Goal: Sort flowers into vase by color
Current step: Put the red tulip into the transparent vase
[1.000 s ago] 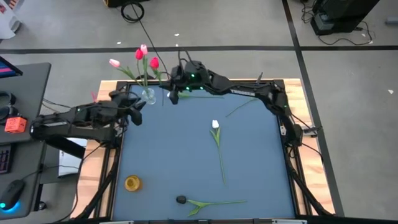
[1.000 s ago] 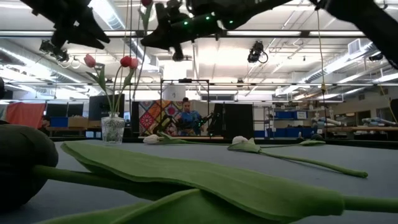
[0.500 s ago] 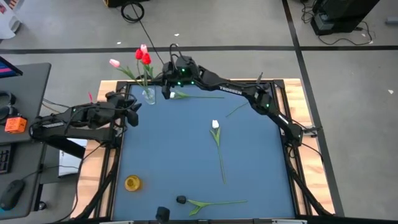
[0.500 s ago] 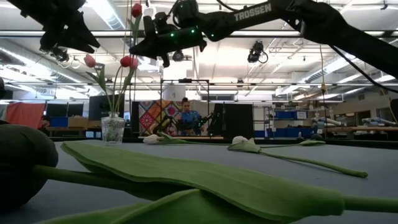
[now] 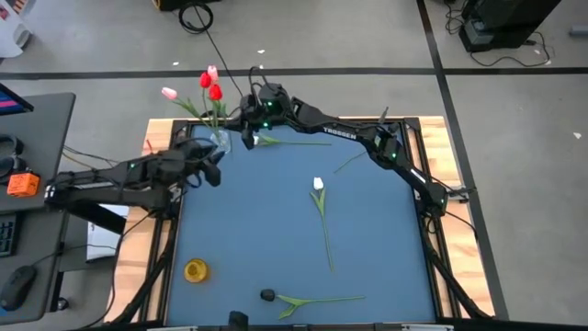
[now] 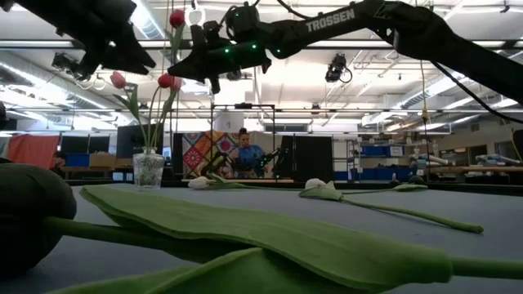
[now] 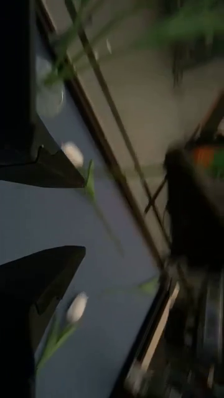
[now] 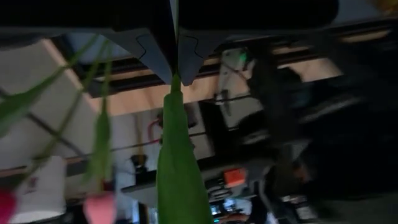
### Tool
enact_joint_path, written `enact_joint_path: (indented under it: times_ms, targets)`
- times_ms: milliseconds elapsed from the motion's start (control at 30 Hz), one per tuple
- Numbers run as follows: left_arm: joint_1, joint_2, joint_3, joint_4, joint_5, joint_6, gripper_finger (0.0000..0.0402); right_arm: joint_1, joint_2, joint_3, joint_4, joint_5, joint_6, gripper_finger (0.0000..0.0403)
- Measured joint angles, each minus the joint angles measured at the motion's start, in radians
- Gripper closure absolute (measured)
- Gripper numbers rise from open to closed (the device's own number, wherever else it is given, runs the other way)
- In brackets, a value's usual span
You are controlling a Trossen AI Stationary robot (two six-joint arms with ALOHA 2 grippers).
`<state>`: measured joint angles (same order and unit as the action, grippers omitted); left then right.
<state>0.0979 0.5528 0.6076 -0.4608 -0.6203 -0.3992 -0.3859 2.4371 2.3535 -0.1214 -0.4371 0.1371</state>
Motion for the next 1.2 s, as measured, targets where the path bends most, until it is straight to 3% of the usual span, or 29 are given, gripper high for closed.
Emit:
enact_joint_path:
  times_ms: [133, 300, 433, 567, 733, 833, 933, 1033, 1200]
  targets:
    - [0.078, 0.033, -0.003, 0.054, 0.007, 0.050, 0.0235, 0.009, -0.006, 0.000, -0.014, -0.045, 0.015, 0.0398]
    - [0.186, 0.083, -0.003, 0.200, 0.197, 0.165, 0.0235, 0.023, -0.019, 0.002, 0.003, -0.090, 0.042, 0.0398]
    - [0.252, 0.112, -0.003, 0.216, 0.247, 0.157, 0.0248, 0.028, -0.027, 0.002, -0.008, -0.092, 0.043, 0.0398]
    - [0.279, 0.110, -0.002, 0.247, 0.273, 0.153, 0.0291, 0.029, -0.045, 0.002, -0.014, -0.086, 0.040, 0.0398]
    - [0.294, 0.109, -0.003, 0.299, 0.311, 0.220, 0.0382, 0.020, -0.053, 0.002, -0.019, -0.086, 0.034, 0.0398]
    - [0.317, 0.113, -0.004, 0.326, 0.355, 0.244, 0.0390, 0.015, -0.057, 0.003, -0.030, -0.104, 0.034, 0.0397]
    - [0.340, 0.117, -0.008, 0.323, 0.357, 0.255, 0.0395, 0.016, -0.057, 0.003, -0.048, -0.081, 0.035, 0.0371]
    - [0.379, 0.111, -0.053, 0.402, 0.290, 0.253, 0.0397, 0.008, -0.065, 0.000, -0.073, -0.050, 0.035, 0.0320]
    - [0.483, 0.101, -0.290, 0.875, 0.308, 0.285, 0.0399, -0.027, -0.139, 0.000, -0.105, 0.008, 0.035, 0.0251]
